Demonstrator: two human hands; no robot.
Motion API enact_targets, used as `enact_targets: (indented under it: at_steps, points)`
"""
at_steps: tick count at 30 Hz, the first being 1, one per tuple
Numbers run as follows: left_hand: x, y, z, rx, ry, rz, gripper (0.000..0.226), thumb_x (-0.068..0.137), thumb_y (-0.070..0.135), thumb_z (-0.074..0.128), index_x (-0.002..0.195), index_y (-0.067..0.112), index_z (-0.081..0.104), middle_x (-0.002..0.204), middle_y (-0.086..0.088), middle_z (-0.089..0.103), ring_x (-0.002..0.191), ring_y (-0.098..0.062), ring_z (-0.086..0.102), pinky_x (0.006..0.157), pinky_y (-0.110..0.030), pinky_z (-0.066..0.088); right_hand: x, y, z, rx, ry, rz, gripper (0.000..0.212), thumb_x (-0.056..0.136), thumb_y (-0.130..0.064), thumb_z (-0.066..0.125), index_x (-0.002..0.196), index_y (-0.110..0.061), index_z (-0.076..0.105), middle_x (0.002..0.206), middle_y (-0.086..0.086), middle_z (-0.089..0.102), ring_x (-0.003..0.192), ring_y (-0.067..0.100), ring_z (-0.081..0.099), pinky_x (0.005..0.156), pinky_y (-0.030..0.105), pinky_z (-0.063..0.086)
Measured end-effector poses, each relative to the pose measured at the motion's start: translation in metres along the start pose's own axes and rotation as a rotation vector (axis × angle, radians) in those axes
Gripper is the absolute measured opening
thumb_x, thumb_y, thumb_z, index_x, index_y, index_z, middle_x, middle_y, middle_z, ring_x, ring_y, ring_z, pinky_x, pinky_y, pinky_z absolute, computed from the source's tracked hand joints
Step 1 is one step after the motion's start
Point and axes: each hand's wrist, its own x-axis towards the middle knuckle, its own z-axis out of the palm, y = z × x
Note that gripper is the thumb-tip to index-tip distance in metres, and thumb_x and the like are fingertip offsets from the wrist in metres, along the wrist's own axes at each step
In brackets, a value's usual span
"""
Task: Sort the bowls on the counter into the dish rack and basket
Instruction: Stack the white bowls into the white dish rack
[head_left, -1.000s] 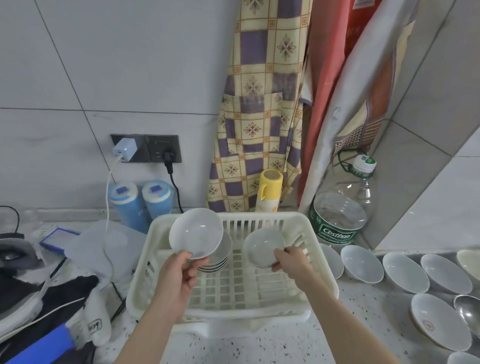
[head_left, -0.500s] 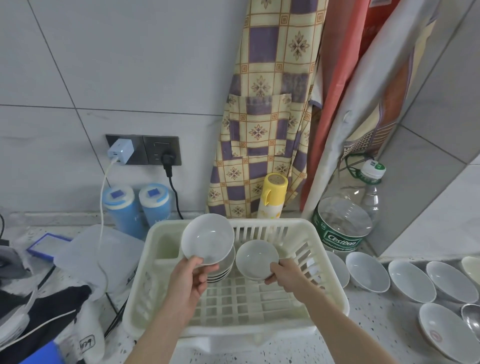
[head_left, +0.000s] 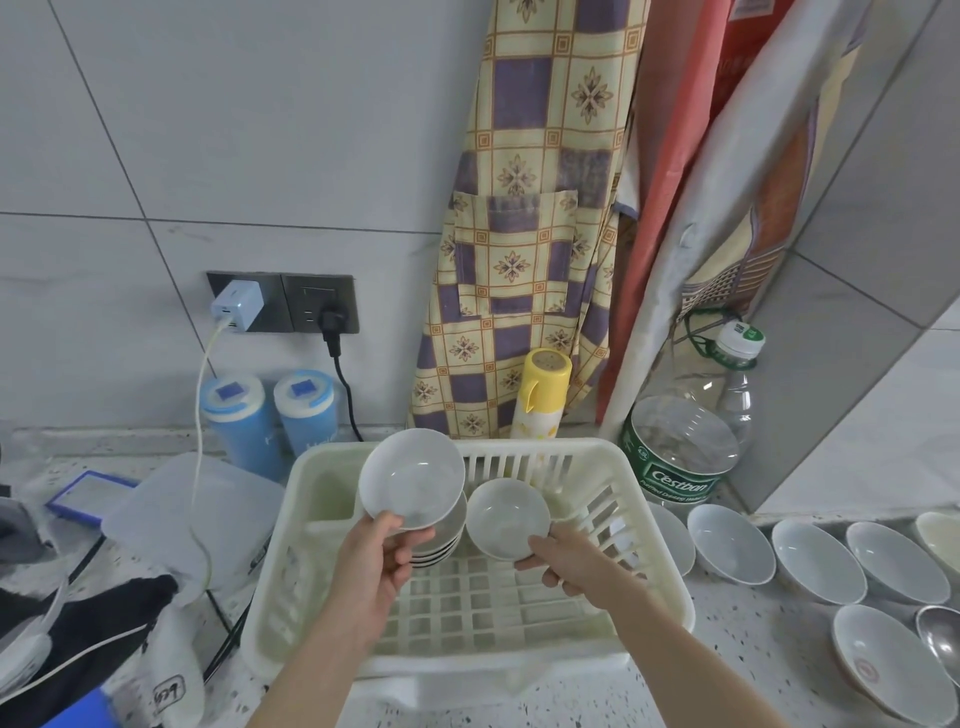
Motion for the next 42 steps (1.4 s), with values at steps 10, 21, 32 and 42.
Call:
enact_targets:
  at_steps: [10,21,32,42]
  points:
    - [-0.002,-0.003,0.001,0.076,0.0,0.019,0.026,0.088,0.009,0.052,0.113,0.01,0.058,0.084,-0.023,0.075,0.039,-0.005,0.041,0.037,-0.017,0.036,-0.009,-0.005,-0.001,0.094,0.004,0.023,0.033,0.1,-0.023,0.043,0.13,-0.014,0.049,0.091,0.005,0.072,0.049,0.008,0.04,0.038,0.017,0.024]
    - [-0.007,-0.019,0.047,0.388,-0.067,0.043,0.017,0.087,0.011,0.052,0.097,0.002,0.062,0.071,-0.021,0.074,0.034,-0.009,0.035,0.036,-0.018,0.022,-0.032,-0.008,-0.012,0.559,0.189,-0.31,0.022,0.097,-0.028,0.052,0.104,-0.017,0.07,0.063,0.011,0.065,0.037,0.011,0.026,0.037,0.021,0.022]
    - [0.007,-0.043,0.064,0.373,-0.151,-0.043,0.028,0.095,0.037,0.058,0.106,0.012,0.063,0.082,-0.022,0.076,0.041,-0.011,0.044,0.038,-0.02,0.029,-0.028,-0.004,-0.008,0.378,0.364,-0.373,0.026,0.089,-0.011,0.046,0.073,-0.004,0.065,0.052,0.01,0.063,0.038,0.005,0.042,0.04,0.017,0.032]
    - [0.015,-0.06,0.049,0.511,-0.06,-0.168,0.049,0.094,0.052,0.052,0.105,0.005,0.06,0.078,-0.012,0.078,0.039,-0.012,0.038,0.039,-0.019,0.02,-0.021,0.0,-0.006,0.207,0.328,-0.29,0.026,0.095,-0.016,0.041,0.089,-0.01,0.065,0.069,0.002,0.076,0.041,0.001,0.041,0.045,0.018,0.035]
